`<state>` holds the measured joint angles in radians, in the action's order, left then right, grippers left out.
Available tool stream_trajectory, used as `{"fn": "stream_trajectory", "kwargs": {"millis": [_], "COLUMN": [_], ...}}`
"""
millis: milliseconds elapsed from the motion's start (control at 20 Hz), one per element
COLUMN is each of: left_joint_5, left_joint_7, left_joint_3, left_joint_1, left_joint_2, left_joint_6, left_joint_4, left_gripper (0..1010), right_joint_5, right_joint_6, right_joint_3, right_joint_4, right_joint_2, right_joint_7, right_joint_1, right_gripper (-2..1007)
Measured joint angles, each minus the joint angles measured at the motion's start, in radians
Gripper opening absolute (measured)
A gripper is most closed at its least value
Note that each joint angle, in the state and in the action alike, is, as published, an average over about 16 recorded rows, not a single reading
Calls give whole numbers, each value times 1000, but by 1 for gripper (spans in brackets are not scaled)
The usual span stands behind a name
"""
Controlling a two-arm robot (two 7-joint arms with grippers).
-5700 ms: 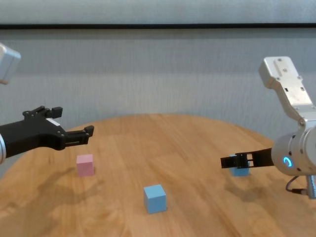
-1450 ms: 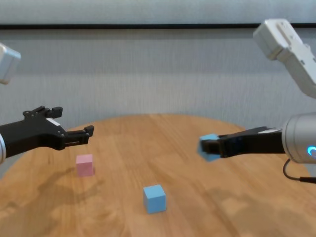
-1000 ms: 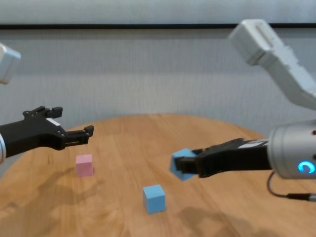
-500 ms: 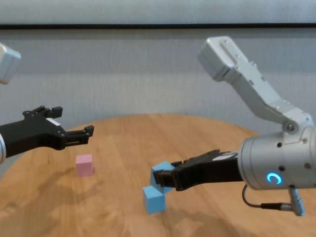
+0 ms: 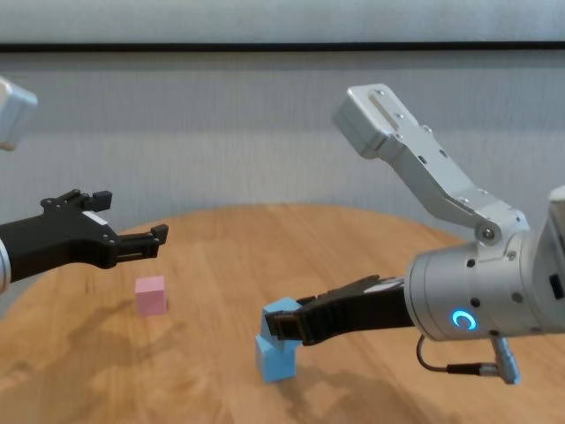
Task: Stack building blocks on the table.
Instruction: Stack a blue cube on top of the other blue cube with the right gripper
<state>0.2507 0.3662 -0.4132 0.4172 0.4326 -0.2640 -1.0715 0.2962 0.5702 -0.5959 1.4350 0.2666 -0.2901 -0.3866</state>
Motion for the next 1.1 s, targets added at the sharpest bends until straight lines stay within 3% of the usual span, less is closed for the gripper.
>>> {"fn": "stream_trajectory", "kwargs": {"millis": [1100], "left_joint_5": [0], "left_joint_7": [0], "left_joint_3": [0], "left_joint_1": [0], "left_joint_2": [0], "left_joint_6": [0], "left_joint_4": [0], "left_gripper": [1000], "right_joint_5": [-58], "right_joint_6": [-8], "right_joint_3": [-2], "right_joint_4": [-87], "right_joint_2": [-46], "right_joint_7": [-41], "right_joint_1": [-41], "right_gripper": [369]}}
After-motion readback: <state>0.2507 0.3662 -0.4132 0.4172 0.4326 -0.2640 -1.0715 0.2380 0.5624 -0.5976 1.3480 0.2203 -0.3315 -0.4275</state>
